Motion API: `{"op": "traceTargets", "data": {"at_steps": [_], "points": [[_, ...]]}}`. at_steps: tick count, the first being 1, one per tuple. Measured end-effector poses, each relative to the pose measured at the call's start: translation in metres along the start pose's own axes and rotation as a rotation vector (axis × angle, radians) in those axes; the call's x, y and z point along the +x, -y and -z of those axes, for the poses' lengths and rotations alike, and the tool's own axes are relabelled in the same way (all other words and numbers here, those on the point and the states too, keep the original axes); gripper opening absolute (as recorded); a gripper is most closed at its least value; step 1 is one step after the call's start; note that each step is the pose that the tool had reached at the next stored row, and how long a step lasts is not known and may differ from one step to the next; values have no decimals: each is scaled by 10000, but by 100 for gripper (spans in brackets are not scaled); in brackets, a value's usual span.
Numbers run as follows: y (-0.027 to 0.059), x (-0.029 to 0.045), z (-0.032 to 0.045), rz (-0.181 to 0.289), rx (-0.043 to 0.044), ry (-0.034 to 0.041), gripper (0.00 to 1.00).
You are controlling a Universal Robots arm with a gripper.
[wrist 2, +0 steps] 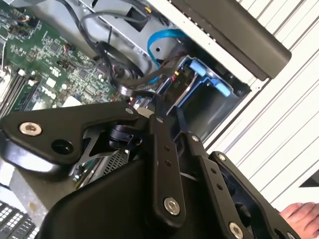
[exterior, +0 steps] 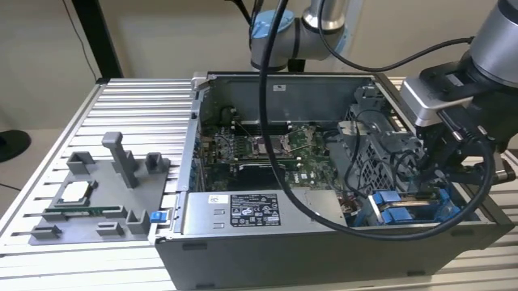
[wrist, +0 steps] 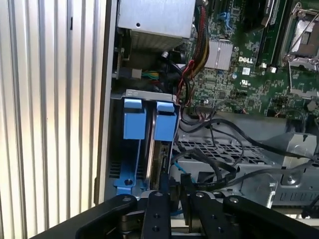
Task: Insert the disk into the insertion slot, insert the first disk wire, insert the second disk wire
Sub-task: 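Insert the second disk wire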
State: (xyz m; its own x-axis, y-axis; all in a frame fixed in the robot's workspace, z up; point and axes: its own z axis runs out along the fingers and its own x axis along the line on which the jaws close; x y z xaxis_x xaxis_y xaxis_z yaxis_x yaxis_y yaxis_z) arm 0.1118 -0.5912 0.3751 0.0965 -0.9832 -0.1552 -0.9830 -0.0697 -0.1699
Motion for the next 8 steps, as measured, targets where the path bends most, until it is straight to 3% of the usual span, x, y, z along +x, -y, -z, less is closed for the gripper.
{"op": "traceTargets", "data": {"at_steps": [5,8], "points": [[82,28,-11,-25,10,188,100],[87,78,-10,-50,22,329,100]]}}
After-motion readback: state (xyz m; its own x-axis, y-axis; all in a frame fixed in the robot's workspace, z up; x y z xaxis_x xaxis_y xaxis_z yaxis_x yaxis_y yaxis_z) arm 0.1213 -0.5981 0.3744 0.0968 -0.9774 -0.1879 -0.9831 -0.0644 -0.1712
